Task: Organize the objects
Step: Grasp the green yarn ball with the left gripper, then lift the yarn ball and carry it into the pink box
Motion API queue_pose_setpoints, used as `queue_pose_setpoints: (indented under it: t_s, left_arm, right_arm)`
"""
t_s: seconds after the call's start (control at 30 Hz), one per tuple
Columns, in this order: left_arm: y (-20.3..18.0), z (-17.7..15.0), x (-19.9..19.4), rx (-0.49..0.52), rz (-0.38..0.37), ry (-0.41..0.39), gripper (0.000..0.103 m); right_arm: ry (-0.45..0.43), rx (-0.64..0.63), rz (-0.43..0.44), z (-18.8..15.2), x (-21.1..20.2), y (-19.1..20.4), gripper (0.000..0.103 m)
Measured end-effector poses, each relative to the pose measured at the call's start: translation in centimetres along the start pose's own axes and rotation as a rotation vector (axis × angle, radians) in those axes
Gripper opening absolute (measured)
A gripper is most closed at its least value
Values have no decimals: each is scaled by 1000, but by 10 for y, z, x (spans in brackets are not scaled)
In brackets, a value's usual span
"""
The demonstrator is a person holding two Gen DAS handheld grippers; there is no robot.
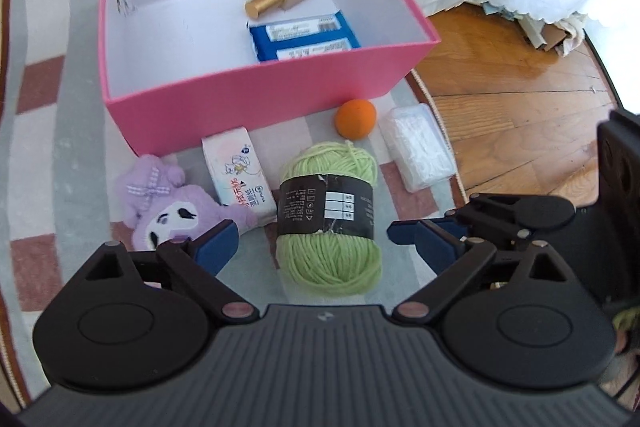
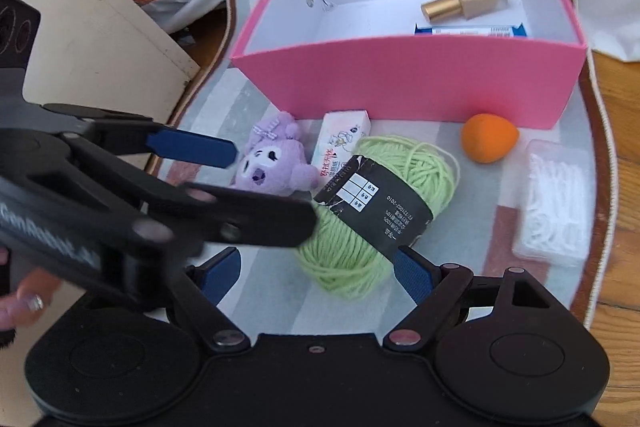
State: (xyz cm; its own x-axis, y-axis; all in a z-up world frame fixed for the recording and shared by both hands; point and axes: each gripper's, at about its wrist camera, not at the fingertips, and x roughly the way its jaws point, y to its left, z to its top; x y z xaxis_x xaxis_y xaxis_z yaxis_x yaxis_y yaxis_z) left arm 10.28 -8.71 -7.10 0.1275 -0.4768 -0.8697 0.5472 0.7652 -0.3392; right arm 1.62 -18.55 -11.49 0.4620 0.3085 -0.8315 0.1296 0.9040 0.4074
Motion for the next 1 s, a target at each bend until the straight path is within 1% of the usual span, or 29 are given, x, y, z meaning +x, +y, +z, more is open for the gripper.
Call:
queue_pose_setpoints:
  t_s: [0.1,0.13,0.17,0.2,0.23,0.27,0.33,0.47,0.5,0.53,0.57,0.6,0.63,0.7,0.73,0.83,0.9,1.0]
  left_arm:
    - [5,1,17,-28,-14,6,91]
    - [7,1,22,-41,-18,12,84]
    - [9,1,27,-56,-28,21,74]
    - [11,0,31,-72,-45,32,70]
    - [13,-1,36,-91,-66,43,61]
    - [15,-2,40,-114,-86,56,57]
    - [16,-5,46,-152,-113,64,54]
    - [20,-9,48,-259,-206,68,53]
    - [19,-10,48,-266,-198,59,53]
    - [17,-10,47,-254,-162,44,53]
    - [13,-11,49,-228,-113,33,56]
    - [10,-12,51,-203,-82,29,59]
    - [9,-13,53,-194,-83,25,61]
    - [9,-17,56,-207,-103,27,61]
    - [7,-19,57,-203,-104,24,60]
    - [0,-25,50,-181,-118,-1,53]
    - [-3,-27,42,-185,-135,-14,51]
    - [-5,-30,22,-199,-150,-36,51]
  right_arm:
    - [-18,13,-20,-5,15,-4,87]
    - [-17,25,-27,-7,19,-7,87]
    - [-19,37,-32,-9,24,-10,87]
    - [-20,54,-39,-12,28,-14,87]
    - [-19,69,-43,-14,31,-17,87]
    - [-16,79,-44,-17,34,-21,87]
    - [-14,87,-52,-19,36,-25,87]
    - [-42,113,-53,-21,33,-30,87]
    - [-52,113,-63,-22,32,-30,87]
    - [-53,115,-75,-23,33,-31,86]
    - [-58,116,-89,-24,33,-32,86]
    - [-58,112,-95,-26,34,-33,83]
    - [-54,104,-91,-27,34,-32,78]
    - [-55,93,-106,-31,33,-31,76]
    - [-53,86,-118,-32,33,-29,75]
    - [-62,73,-132,-35,30,-25,68]
    - [-71,52,-142,-38,24,-20,67]
    - [-102,-11,-166,-43,11,-6,66]
